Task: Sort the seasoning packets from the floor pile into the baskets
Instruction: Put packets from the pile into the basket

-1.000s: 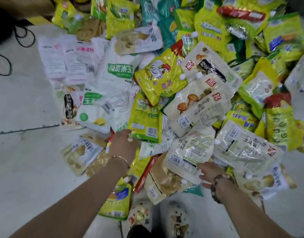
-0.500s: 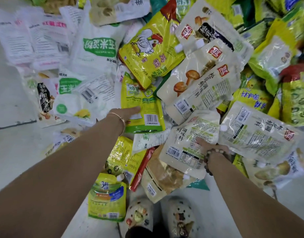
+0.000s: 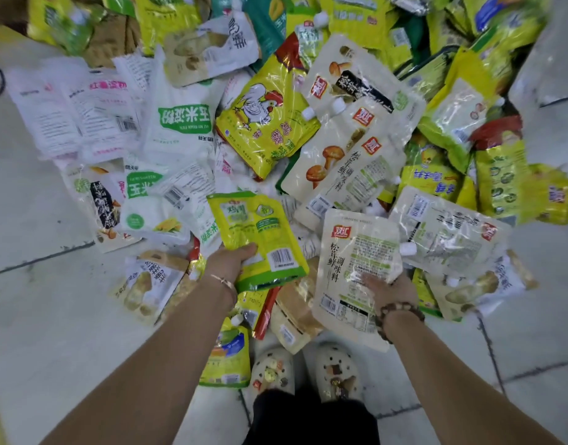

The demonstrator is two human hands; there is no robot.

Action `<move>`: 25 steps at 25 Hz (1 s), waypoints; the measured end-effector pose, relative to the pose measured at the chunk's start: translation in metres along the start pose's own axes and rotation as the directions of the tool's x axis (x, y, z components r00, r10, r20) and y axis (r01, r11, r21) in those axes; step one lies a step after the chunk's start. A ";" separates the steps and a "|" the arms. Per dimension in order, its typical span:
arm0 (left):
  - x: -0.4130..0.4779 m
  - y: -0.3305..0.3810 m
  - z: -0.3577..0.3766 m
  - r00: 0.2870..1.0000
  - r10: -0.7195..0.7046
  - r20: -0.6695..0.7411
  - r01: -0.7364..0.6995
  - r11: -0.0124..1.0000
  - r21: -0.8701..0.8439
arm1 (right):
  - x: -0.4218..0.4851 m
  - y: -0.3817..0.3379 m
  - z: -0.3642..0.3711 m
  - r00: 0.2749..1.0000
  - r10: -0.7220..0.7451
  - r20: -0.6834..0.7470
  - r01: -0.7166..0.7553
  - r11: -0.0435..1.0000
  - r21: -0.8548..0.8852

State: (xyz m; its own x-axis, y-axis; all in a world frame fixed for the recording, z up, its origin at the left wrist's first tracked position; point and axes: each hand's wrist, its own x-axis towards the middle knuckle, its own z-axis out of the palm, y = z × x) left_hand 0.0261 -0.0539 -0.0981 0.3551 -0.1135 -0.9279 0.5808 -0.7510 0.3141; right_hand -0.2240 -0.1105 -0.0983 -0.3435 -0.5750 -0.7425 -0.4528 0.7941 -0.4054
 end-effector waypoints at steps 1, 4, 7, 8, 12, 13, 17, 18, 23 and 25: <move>-0.021 -0.002 -0.008 1.000 -0.013 0.008 0.014 1.000 -0.026 | -0.015 -0.003 -0.014 1.000 0.010 0.013 -0.010 1.000 0.027; -0.098 -0.001 -0.032 0.998 -0.006 0.069 0.009 0.999 -0.051 | -0.065 -0.024 -0.058 1.000 -0.006 0.009 0.005 1.000 0.028; -0.188 0.012 -0.049 0.992 0.010 0.125 -0.006 1.000 -0.030 | -0.126 -0.058 -0.114 0.998 -0.063 0.011 0.063 0.998 0.022; -0.220 0.016 -0.055 0.990 0.027 0.142 -0.020 0.999 -0.046 | -0.148 -0.069 -0.136 0.996 -0.086 0.005 0.086 0.996 0.021; -0.346 0.038 -0.078 0.972 0.127 0.198 -0.122 0.992 -0.037 | -0.249 -0.114 -0.229 0.974 -0.224 0.032 0.220 0.971 0.089; -0.377 0.041 -0.083 0.964 0.160 0.212 -0.155 0.987 -0.039 | -0.274 -0.122 -0.250 0.966 -0.255 0.040 0.249 0.962 0.111; -0.490 0.057 -0.106 0.916 0.276 0.291 -0.281 0.959 -0.024 | -0.369 -0.155 -0.322 0.945 -0.320 0.071 0.305 0.938 0.167; -0.513 0.059 -0.113 0.893 0.327 0.309 -0.338 0.941 -0.018 | -0.391 -0.160 -0.336 0.941 -0.328 0.080 0.308 0.932 0.192; -0.608 0.067 -0.134 0.785 0.502 0.363 -0.515 0.854 -0.068 | -0.477 -0.176 -0.400 0.944 -0.325 0.060 0.288 0.897 0.335; -0.632 0.071 -0.136 0.738 0.557 0.381 -0.568 0.818 -0.095 | -0.497 -0.179 -0.419 0.944 -0.322 0.064 0.270 0.872 0.408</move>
State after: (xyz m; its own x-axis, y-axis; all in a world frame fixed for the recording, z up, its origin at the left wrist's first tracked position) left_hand -0.0570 0.0530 0.5381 0.3064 -0.7497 -0.5866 0.3428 -0.4880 0.8027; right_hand -0.3168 -0.0492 0.5664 -0.1255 -0.7864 -0.6049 -0.1517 0.6177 -0.7716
